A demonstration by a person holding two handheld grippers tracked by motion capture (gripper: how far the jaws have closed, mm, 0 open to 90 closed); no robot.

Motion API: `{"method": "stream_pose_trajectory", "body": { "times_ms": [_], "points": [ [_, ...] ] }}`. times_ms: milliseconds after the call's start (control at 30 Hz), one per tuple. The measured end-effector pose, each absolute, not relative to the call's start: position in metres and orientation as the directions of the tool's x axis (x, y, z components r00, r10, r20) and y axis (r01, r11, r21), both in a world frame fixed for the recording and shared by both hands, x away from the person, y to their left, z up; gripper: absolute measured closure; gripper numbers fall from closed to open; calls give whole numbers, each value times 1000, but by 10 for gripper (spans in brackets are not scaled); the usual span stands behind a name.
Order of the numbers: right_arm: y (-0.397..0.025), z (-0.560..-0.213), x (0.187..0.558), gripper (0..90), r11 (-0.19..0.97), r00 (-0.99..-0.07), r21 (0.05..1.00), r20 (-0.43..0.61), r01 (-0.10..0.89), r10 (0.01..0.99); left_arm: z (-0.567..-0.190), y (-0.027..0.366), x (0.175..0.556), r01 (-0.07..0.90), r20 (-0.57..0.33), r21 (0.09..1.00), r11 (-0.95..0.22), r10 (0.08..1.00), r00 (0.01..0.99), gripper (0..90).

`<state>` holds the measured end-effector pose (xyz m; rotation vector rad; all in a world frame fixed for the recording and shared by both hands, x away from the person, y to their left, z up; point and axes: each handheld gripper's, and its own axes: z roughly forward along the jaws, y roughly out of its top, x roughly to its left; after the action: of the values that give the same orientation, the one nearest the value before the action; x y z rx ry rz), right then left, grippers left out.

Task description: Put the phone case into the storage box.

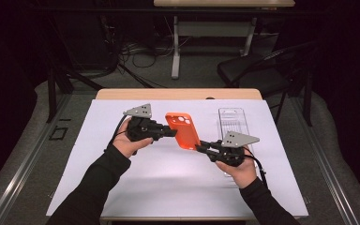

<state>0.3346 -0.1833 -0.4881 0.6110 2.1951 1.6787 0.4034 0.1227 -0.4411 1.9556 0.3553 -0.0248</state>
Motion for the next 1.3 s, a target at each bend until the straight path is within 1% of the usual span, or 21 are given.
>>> {"method": "stream_pose_trajectory", "body": {
  "times_ms": [600, 1300],
  "points": [
    [-184, -489, 335, 803, 224, -856, 963, 15, 152, 517, -441, 121, 403, 298, -216, 888, -351, 253, 943, 820],
    [-184, -489, 335, 798, 210, -850, 963, 33, 167, 526, -440, 121, 401, 307, -223, 886, -349, 262, 939, 822]
  ]
}}
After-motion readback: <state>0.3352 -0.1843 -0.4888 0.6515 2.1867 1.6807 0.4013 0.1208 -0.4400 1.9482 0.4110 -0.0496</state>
